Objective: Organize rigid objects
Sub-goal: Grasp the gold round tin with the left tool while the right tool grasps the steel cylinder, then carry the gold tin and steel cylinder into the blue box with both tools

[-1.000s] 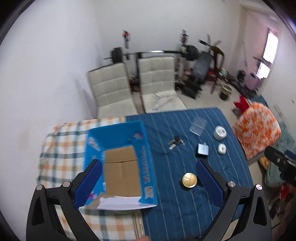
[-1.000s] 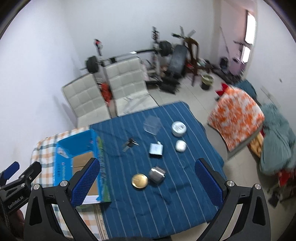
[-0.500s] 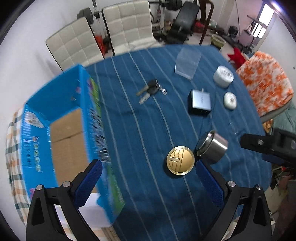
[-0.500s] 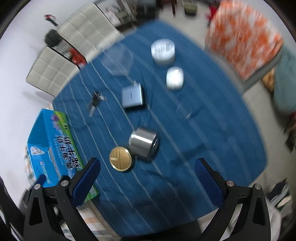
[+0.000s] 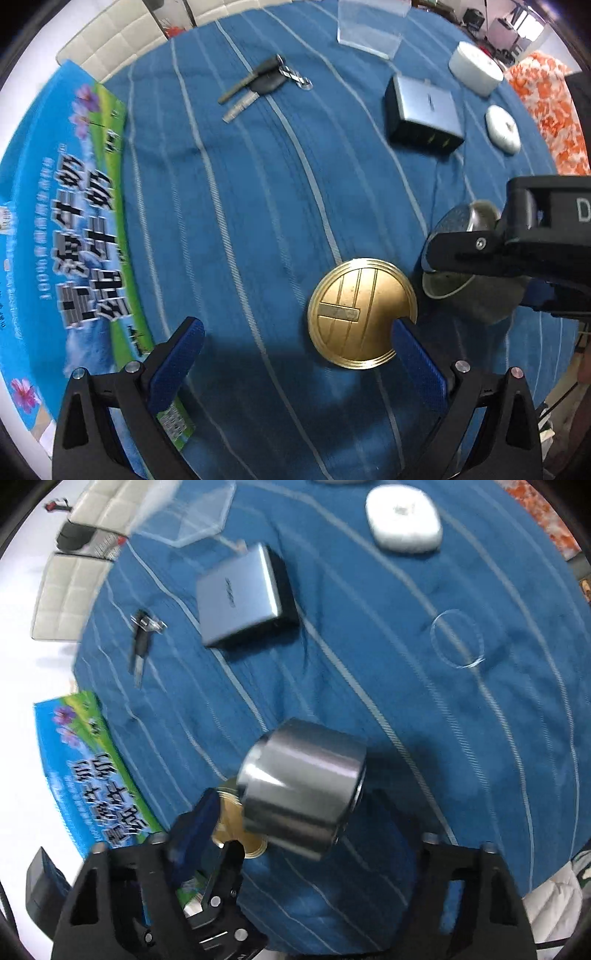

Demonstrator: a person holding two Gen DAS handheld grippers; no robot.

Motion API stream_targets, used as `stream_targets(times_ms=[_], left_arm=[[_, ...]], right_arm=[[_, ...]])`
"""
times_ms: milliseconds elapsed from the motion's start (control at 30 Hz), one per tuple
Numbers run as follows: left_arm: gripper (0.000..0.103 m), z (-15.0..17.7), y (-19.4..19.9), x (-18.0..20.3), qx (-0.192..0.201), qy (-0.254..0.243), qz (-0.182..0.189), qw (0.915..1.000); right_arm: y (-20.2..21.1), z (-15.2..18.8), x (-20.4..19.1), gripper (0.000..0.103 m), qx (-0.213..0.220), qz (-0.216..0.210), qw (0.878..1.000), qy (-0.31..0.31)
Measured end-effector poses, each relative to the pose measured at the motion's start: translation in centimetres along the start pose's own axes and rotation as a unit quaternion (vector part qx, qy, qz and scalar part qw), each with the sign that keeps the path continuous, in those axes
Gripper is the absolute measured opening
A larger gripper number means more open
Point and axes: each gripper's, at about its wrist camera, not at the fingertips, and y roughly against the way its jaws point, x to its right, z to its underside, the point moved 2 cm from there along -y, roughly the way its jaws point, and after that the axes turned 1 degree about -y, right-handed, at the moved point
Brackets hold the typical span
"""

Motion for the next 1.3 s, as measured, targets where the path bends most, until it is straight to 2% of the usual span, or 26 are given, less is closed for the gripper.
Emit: stream_targets(times_ms=[200, 333, 433, 500, 667, 767, 833, 900, 1033, 1167, 1300], left_arm=[[0.103, -1.1, -1.4, 1.1, 0.005, -0.014, 0.007, 0.9999], [0.103, -2.0, -2.7, 2.1, -0.01, -0.029, 0.01, 0.9995], [0.103, -2.2, -4.3, 3.0, -0.037, -0.047, 0.008, 0.9982], [0.1, -1.9, -5.7, 3.1, -0.052, -0.05, 0.011, 0.9973], [0.098, -2.0, -7.0, 3.1, -0.042, -0.032, 0.014, 0.9985], [0.092, -2.7, -6.7, 2.4, -0.033, -0.033, 0.011, 0.9988], [0.083, -2.9, -5.7, 2.1, -0.028, -0.033, 0.011, 0.999], [0.061, -3.4, -5.0, 2.0, -0.02, -0.035, 0.011, 0.9991], [0.061, -4.5, -4.2, 2.3, -0.024, -0.035, 0.01, 0.9991], [0.061, -5.4, -3.1, 1.6, -0.01, -0.029, -0.001, 0.9995], [0.061, -4.0, -0.7, 1.7, -0.002, -0.019, 0.001, 0.9998]], right_arm=[[-0.7, -0.4, 0.4, 0.071, -0.006, -0.005, 1.0, 0.007], [0.6, -0.8, 1.5, 0.07, 0.003, 0.022, 1.0, 0.017], [1.8, -1.4, 2.2, 0.07, 0.02, 0.055, 0.998, 0.035], [2.1, -1.6, 2.5, 0.07, 0.022, 0.061, 0.997, 0.037], [2.3, -1.8, 2.4, 0.07, 0.023, 0.068, 0.996, 0.047], [2.4, -1.9, 2.4, 0.07, 0.027, 0.076, 0.995, 0.056], [2.5, -2.0, 2.3, 0.07, 0.026, 0.077, 0.995, 0.056], [2.6, -2.0, 2.3, 0.07, 0.025, 0.078, 0.995, 0.057], [1.9, -1.8, 1.0, 0.07, 0.028, 0.083, 0.994, 0.06], [1.8, -1.6, 0.6, 0.07, 0.031, 0.088, 0.994, 0.061], [2.0, -1.0, 0.1, 0.069, 0.041, 0.092, 0.993, 0.066]])
